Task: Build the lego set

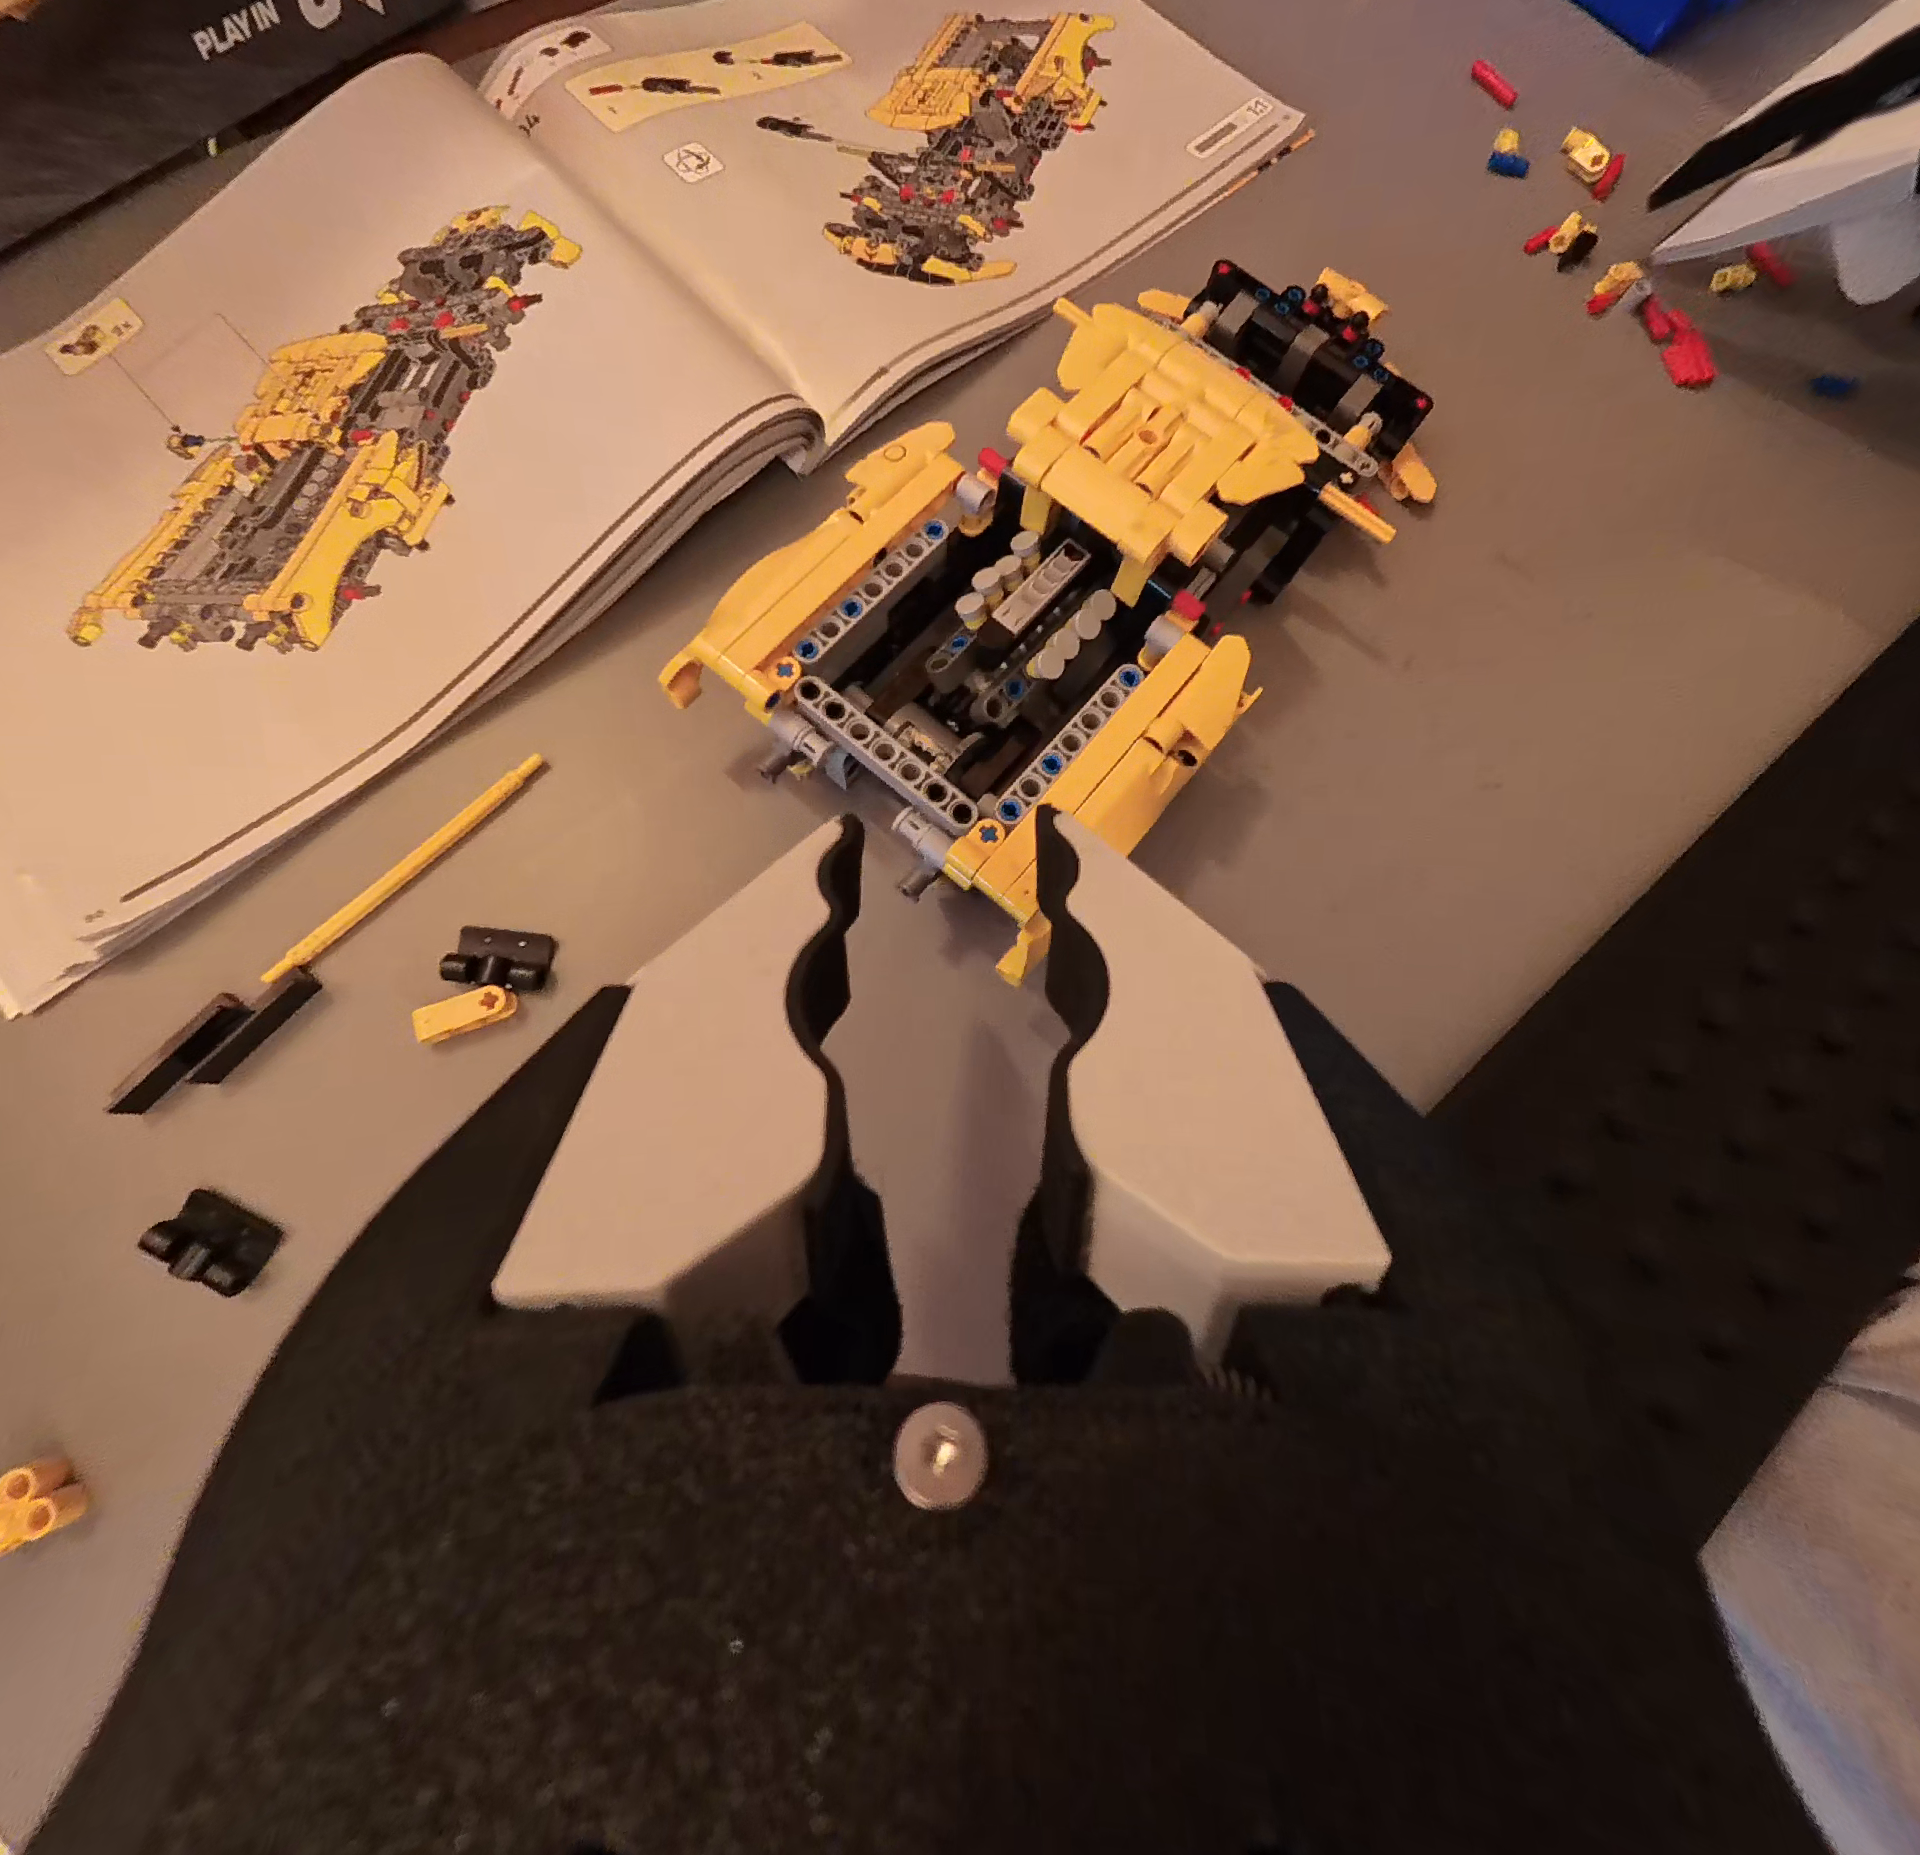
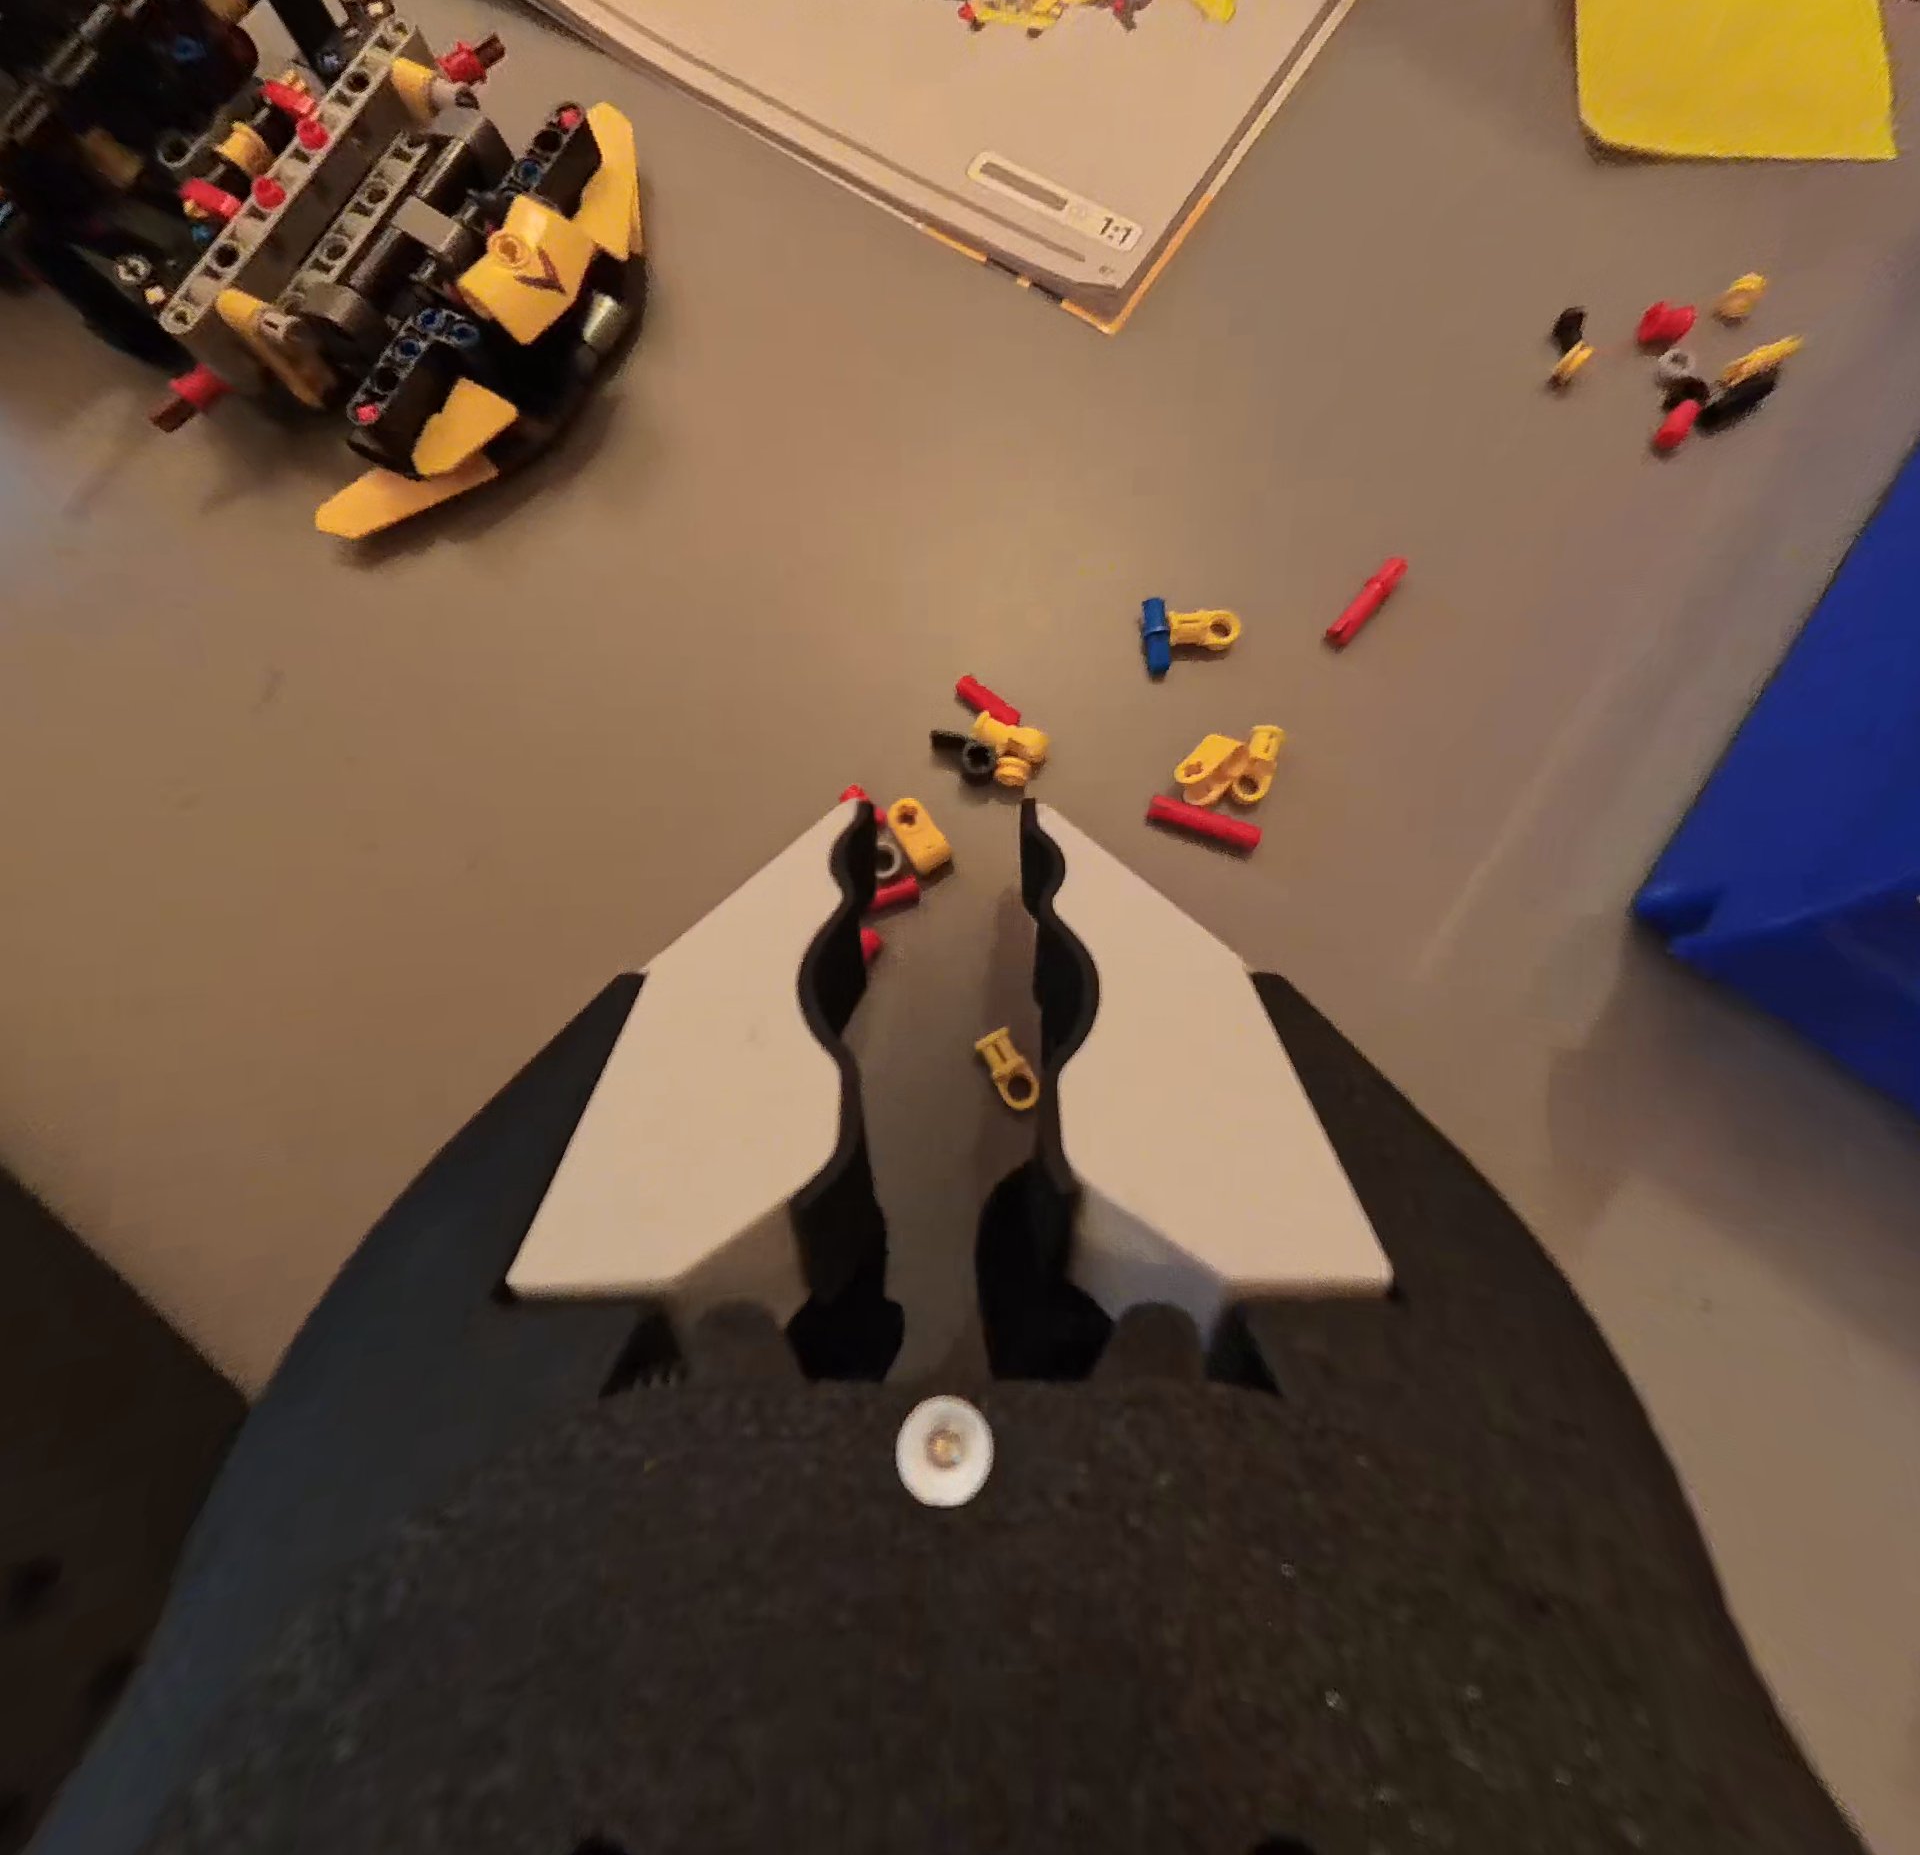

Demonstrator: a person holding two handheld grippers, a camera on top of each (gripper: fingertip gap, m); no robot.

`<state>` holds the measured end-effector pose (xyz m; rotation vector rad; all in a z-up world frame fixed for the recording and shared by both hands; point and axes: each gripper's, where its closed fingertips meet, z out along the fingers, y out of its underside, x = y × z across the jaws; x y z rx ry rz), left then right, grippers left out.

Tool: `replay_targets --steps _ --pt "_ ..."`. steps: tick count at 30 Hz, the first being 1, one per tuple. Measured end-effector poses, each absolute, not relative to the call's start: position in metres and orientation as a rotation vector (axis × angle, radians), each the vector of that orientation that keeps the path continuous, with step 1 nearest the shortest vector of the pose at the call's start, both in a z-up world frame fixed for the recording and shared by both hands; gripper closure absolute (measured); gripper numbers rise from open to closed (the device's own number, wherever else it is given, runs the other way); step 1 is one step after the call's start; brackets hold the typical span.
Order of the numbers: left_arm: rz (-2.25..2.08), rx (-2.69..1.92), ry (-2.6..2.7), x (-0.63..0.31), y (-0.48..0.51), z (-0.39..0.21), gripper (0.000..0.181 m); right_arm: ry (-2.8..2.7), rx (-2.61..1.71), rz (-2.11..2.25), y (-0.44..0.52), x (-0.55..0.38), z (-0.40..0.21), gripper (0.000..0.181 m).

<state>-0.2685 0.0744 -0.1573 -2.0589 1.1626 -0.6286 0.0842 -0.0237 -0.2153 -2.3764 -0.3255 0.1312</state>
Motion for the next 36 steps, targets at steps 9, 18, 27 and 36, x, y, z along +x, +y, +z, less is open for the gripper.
replay_targets --steps 9,18,27,36 --pt "-0.640 -2.067 1.145 -0.273 0.074 -0.159 0.148 -0.367 -2.469 0.150 -0.022 0.078 -0.229 0.174" --pt "-0.626 -2.062 1.145 -0.276 0.076 -0.156 0.148 -0.569 -2.295 0.315 -0.020 0.021 -0.181 0.175" --pt "-0.643 -2.064 1.135 -0.272 0.074 -0.158 0.148 -0.984 -2.340 0.526 -0.058 -0.107 -0.230 0.174" --pt "-0.644 -2.065 1.138 -0.274 0.074 -0.160 0.148 -0.507 -2.335 0.263 -0.015 0.010 -0.198 0.161"
